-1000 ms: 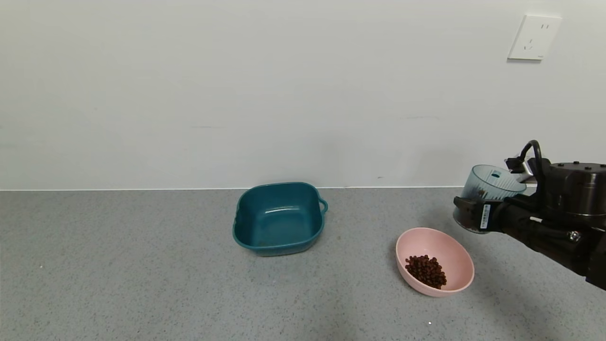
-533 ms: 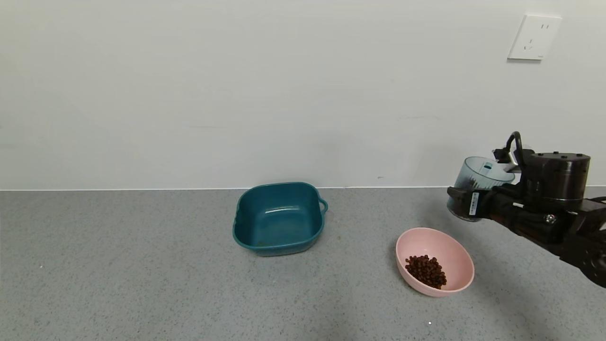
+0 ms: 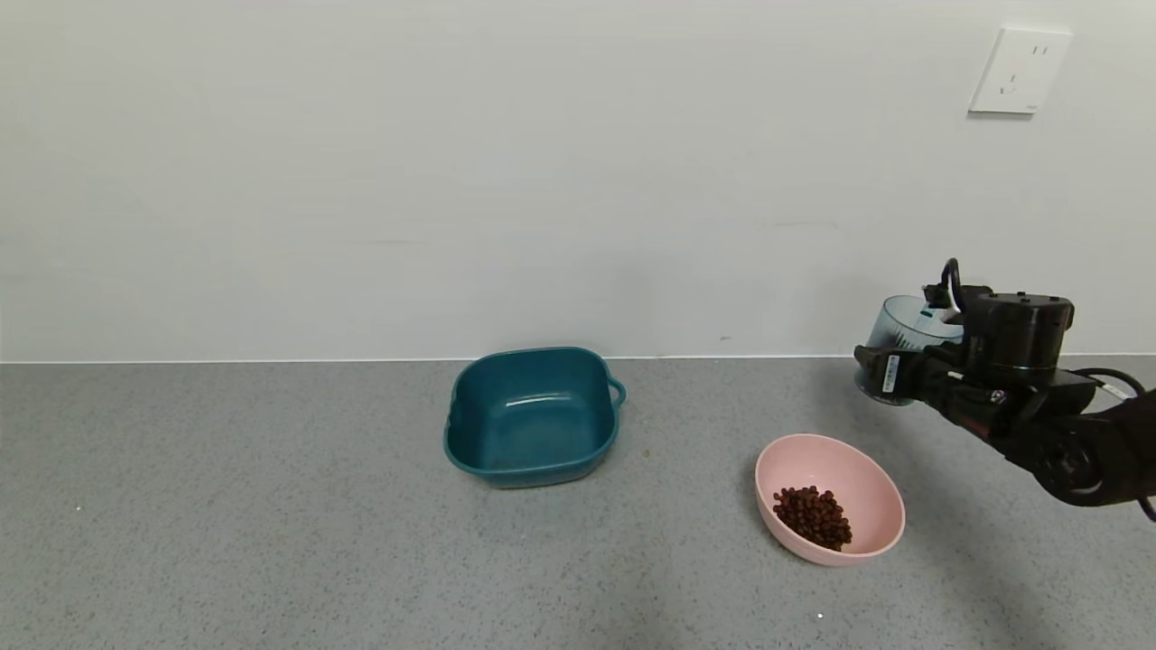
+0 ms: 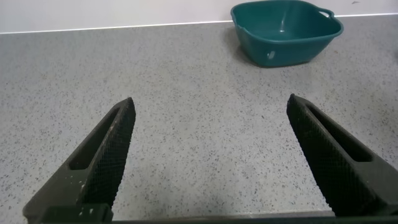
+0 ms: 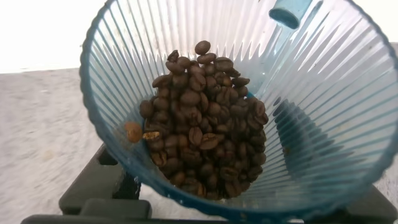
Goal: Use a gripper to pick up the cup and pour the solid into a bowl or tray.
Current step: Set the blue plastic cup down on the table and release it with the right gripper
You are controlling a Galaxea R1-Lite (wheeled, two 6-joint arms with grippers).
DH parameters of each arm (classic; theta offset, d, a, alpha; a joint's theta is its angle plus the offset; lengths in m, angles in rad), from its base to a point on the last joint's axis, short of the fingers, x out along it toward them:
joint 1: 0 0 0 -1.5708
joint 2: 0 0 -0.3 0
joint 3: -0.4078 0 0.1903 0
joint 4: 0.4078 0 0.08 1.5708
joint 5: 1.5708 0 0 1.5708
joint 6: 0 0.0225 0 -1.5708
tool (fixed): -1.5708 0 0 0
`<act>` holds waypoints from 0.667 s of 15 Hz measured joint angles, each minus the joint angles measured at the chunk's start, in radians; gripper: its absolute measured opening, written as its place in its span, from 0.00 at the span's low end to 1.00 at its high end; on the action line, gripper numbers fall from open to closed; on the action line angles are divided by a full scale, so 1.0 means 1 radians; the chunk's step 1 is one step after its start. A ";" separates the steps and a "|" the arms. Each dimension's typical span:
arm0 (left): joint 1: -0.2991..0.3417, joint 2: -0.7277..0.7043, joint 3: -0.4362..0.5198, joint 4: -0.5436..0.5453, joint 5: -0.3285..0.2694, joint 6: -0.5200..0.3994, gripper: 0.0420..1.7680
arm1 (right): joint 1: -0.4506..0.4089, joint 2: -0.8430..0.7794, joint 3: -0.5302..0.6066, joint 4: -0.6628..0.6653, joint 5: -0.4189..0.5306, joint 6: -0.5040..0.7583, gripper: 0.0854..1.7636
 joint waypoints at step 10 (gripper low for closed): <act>0.000 0.000 0.000 0.000 0.000 0.000 0.99 | -0.110 0.176 -0.042 -0.083 0.013 -0.033 0.75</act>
